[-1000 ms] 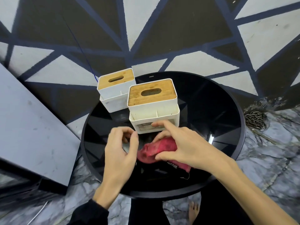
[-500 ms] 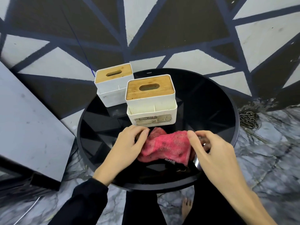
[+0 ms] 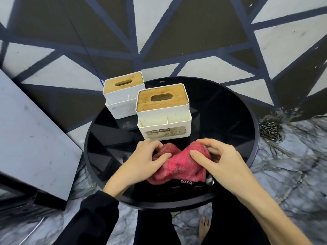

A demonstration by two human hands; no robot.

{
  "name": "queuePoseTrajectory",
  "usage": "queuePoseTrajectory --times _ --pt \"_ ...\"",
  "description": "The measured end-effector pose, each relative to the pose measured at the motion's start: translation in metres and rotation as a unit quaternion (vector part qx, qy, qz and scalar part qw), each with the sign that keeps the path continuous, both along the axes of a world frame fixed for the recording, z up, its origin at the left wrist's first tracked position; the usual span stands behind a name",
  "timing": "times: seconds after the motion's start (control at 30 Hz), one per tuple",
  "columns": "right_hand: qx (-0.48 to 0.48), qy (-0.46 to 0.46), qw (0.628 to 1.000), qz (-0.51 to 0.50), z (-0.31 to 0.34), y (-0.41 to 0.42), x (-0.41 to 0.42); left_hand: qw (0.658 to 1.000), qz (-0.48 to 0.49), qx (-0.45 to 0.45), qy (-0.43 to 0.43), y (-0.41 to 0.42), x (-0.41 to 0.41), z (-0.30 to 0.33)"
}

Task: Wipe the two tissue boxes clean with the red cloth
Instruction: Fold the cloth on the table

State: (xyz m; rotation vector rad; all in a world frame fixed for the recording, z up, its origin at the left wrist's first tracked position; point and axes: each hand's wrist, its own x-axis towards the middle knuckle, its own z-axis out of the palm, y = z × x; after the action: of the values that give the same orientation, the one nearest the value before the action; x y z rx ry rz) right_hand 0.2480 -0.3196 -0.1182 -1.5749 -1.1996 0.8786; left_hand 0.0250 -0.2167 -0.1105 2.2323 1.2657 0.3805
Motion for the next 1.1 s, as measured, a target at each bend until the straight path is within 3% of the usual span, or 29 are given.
queuePoseTrajectory --times 0.07,0.3,0.47,0.57,0.73,0.9,1.1 --pt "0.011 0.026 0.999 0.017 0.001 0.001 0.002 1.000 -0.002 -0.007 -0.017 -0.007 -0.003 -0.002" --pt "0.024 0.041 0.999 0.016 0.004 0.003 0.004 0.973 0.099 -0.012 -0.208 -0.035 -0.009 0.002" --pt "-0.016 -0.040 0.999 0.016 0.010 0.008 0.009 0.944 0.170 0.020 -0.284 -0.043 -0.010 0.003" --pt "-0.009 -0.090 0.996 0.026 0.020 0.010 0.007 0.936 0.185 0.024 -0.300 -0.047 -0.006 0.003" --pt "0.042 -0.059 0.997 0.020 0.031 0.004 0.006 0.922 0.227 -0.007 -0.313 -0.047 -0.011 0.004" --pt "0.020 -0.129 0.991 0.011 0.014 0.010 0.003 0.947 0.232 0.038 -0.220 -0.045 -0.011 -0.003" --pt "0.036 -0.188 0.982 0.006 0.002 0.018 0.004 0.944 0.256 0.057 -0.200 -0.039 -0.009 -0.012"
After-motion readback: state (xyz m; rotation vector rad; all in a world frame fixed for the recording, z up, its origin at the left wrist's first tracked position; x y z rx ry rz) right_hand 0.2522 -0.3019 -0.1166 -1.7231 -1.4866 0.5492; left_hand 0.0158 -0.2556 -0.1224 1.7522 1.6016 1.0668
